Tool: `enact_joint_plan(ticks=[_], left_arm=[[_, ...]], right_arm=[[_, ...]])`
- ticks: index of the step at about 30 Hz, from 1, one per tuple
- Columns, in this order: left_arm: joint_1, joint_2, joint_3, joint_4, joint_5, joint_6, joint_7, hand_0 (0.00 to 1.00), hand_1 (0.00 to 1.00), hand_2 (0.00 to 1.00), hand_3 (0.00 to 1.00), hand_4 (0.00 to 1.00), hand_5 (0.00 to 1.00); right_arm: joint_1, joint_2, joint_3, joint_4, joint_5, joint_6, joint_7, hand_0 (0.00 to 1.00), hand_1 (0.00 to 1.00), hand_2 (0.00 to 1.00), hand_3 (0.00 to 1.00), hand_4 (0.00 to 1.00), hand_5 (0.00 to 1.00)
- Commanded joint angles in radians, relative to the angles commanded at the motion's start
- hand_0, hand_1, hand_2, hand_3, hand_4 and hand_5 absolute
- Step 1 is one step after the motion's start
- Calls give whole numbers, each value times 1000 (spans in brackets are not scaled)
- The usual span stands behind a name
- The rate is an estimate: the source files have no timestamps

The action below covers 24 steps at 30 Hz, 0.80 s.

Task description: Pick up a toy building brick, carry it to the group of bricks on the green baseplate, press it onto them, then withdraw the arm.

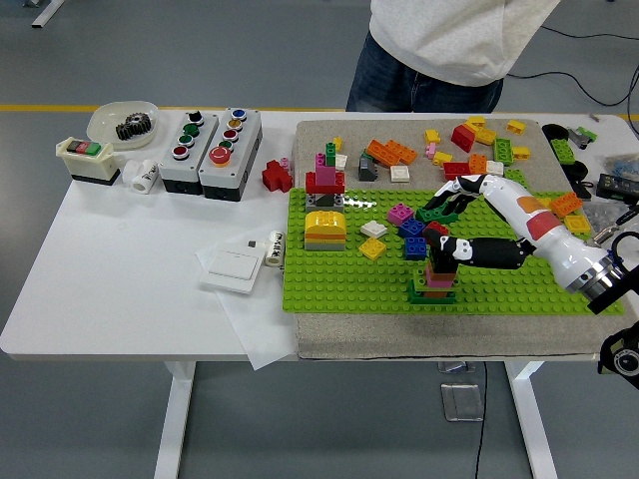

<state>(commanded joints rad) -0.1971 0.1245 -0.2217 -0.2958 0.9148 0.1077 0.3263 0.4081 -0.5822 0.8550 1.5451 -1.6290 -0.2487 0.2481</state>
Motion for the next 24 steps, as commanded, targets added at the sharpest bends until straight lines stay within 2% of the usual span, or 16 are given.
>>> enact_joint_plan(ticks=[12,24], left_arm=[[3,-1,-4,0,6,1,2,480,575,640,578,602,671],[2,-1,-6,-2,10,1,3,485,575,643,578,602,672]], right_arm=[[-17,-2,15,-16,-259,14,42,455,489,555,523,728,428],[-31,-4,8,-35,-375,21,61,452,486,556,522,714,425]])
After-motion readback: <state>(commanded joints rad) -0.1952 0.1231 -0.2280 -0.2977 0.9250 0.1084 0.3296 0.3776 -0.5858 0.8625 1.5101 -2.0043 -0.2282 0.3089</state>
